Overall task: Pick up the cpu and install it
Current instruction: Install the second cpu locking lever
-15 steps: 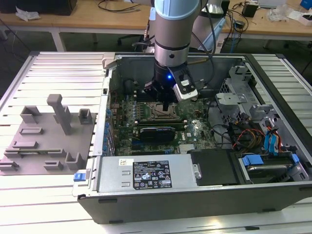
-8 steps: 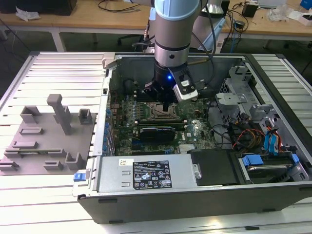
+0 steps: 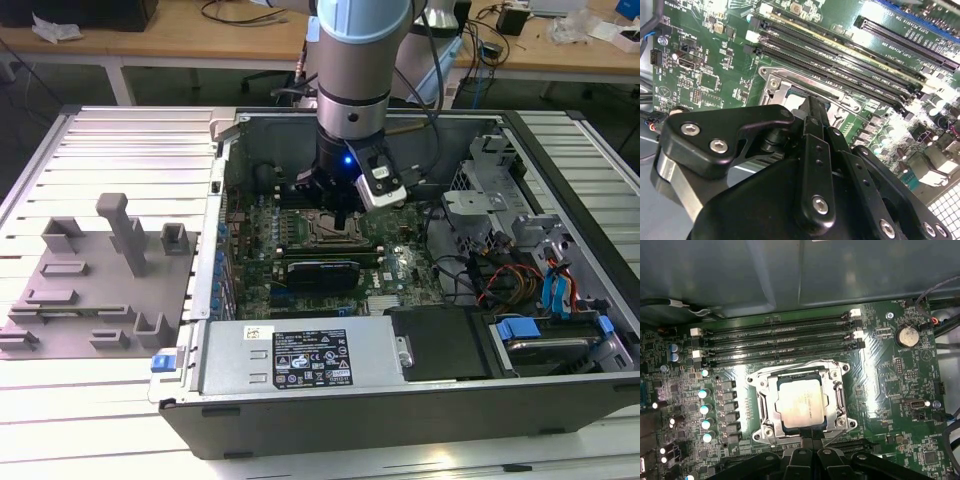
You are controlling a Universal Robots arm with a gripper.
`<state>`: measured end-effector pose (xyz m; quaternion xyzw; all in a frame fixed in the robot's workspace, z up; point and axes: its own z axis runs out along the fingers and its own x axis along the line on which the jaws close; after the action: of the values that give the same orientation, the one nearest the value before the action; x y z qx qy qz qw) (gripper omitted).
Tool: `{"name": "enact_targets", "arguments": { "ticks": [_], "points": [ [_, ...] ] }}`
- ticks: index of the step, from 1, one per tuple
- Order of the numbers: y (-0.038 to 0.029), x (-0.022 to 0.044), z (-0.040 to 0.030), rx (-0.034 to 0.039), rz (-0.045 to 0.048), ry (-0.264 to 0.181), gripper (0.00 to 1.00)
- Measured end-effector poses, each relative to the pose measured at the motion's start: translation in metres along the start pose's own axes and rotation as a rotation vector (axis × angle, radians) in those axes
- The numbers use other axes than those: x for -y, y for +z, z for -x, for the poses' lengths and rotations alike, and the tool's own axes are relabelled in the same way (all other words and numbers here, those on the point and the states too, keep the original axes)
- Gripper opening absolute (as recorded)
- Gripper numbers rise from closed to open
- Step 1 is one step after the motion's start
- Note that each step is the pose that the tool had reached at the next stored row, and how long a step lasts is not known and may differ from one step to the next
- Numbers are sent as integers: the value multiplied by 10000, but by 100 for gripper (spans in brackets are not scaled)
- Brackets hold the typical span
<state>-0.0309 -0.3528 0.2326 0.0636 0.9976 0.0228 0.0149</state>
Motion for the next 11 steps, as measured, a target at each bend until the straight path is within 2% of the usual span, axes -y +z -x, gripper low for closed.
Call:
{"name": "enact_targets", "arguments": {
  "ticks": [8, 11],
  "points": [
    [-4, 90, 12, 0, 0, 0, 11],
    [-4, 99, 12, 0, 0, -15, 11]
  ]
}}
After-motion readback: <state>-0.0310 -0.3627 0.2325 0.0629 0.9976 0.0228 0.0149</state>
